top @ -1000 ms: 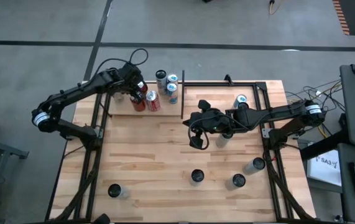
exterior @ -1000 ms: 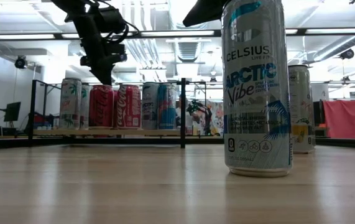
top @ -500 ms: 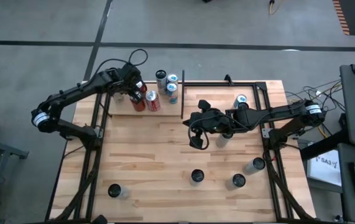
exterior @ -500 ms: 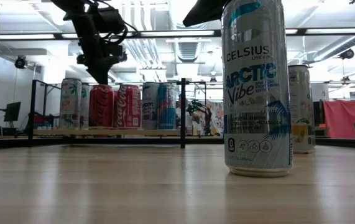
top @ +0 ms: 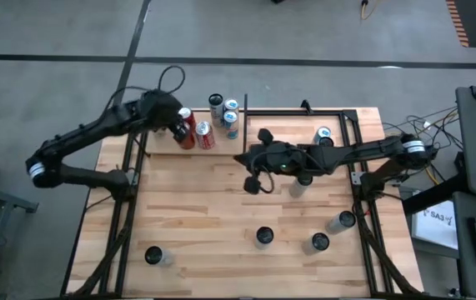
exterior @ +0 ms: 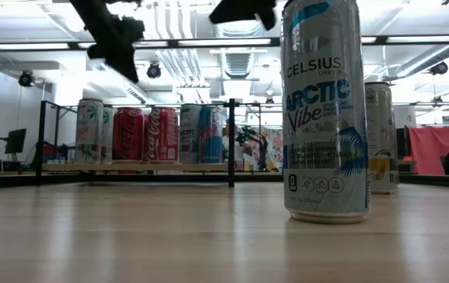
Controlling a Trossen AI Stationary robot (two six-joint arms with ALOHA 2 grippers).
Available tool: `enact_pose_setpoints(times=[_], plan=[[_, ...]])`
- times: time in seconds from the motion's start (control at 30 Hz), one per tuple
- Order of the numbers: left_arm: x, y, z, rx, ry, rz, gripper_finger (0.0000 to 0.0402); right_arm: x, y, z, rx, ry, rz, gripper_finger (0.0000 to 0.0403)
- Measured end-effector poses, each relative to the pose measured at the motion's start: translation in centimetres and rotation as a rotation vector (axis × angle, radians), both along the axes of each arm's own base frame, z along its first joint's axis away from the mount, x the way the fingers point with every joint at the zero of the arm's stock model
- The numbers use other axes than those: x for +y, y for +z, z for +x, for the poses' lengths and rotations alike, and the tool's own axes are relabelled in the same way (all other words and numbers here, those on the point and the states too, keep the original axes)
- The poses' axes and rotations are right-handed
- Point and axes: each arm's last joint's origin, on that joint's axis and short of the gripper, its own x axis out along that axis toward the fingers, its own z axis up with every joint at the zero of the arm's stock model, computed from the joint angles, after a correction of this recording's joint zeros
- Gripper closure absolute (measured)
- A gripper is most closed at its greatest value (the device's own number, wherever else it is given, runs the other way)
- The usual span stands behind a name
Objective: Place canned beverage on shelf
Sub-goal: Adjust the soda cans on the shelf
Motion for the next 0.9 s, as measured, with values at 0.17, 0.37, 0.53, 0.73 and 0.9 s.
enact_pose_setpoints(times=[0.17, 0.37, 0.53, 0.73, 0.9], plan=[[-4.3, 0.9, -0.7, -0.176, -0.127, 0.062, 0.0402, -1.4, 0.0, 3.2, 0.013, -0.024, -0.040, 0.0394], [-7.7, 1.0, -2.5, -0.323, -0.202, 0.199, 0.0402, -3.6, 0.6, 7.1, 0.052, -0.065, -0.067, 0.0394], [-9.0, -0.3, -4.0, -0.434, -0.283, 0.287, 0.0402, -6.0, 0.9, 9.3, 0.078, -0.133, -0.021, 0.0394], [-9.3, -3.3, -5.1, -0.476, -0.346, 0.404, 0.0402, -8.4, -0.6, 12.1, 0.137, -0.179, -0.016, 0.0394], [-9.3, -3.5, -5.8, -0.509, -0.360, 0.471, 0.0402, -10.5, -2.4, 13.6, 0.183, -0.242, -0.006, 0.0394]])
